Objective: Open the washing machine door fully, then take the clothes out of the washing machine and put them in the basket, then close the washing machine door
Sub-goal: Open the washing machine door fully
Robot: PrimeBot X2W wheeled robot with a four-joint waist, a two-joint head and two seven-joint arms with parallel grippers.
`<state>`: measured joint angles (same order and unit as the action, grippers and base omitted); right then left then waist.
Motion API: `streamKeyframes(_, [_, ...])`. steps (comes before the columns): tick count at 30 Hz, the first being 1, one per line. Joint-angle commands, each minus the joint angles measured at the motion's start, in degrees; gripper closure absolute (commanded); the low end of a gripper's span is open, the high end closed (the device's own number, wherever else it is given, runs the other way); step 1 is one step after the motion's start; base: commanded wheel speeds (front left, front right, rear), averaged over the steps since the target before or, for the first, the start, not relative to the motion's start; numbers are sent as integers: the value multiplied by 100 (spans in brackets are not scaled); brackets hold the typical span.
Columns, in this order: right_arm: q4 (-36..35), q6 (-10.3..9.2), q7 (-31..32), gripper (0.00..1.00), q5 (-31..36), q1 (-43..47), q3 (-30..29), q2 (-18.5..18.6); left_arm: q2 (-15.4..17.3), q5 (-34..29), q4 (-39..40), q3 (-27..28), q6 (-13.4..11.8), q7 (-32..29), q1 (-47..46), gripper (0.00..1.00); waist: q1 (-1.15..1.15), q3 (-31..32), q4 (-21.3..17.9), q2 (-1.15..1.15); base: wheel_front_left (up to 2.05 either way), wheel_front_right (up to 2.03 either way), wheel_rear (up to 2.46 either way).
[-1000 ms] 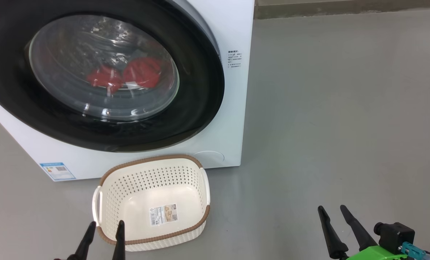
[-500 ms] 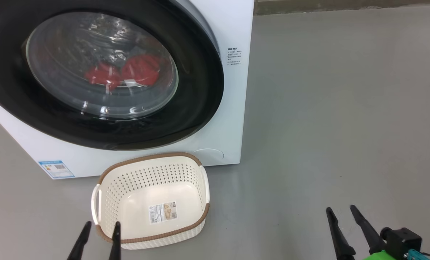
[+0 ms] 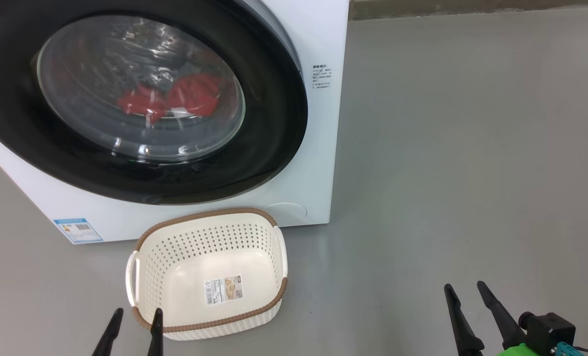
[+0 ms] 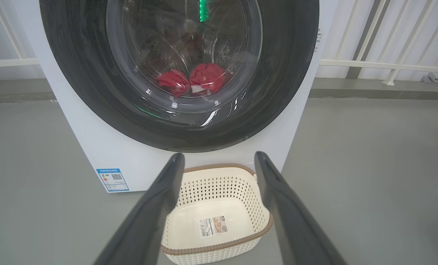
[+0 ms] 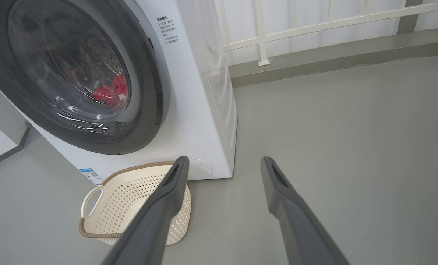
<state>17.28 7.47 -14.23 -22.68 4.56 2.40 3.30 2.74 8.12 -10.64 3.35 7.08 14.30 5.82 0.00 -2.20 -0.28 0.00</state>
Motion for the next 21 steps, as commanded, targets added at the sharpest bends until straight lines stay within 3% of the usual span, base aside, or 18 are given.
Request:
streamKeyframes(1, [-153,2,-77,19,50,-109,152,50,16,6,123,177,22,70,-156,0,0,-10,6,0,0,0,0])
streamKeyframes(3, [-196,2,-77,96,-48,-205,215,44,15,28,129,145,26,70,-173,0,0,-27,13,0,0,0,0])
streamKeyframes(4, [-240,2,-77,100,-114,-278,250,41,15,38,137,124,27,70,-183,0,0,-52,16,0,0,0,0])
streamKeyframes(16, [-765,2,-77,100,-1619,-1882,531,-4,14,262,357,-124,35,70,-601,0,0,-668,333,0,0,0,0])
streamKeyframes(21, [-746,2,-77,100,-2254,-2654,778,192,14,333,383,-221,38,70,-810,0,0,-1007,557,0,0,0,0])
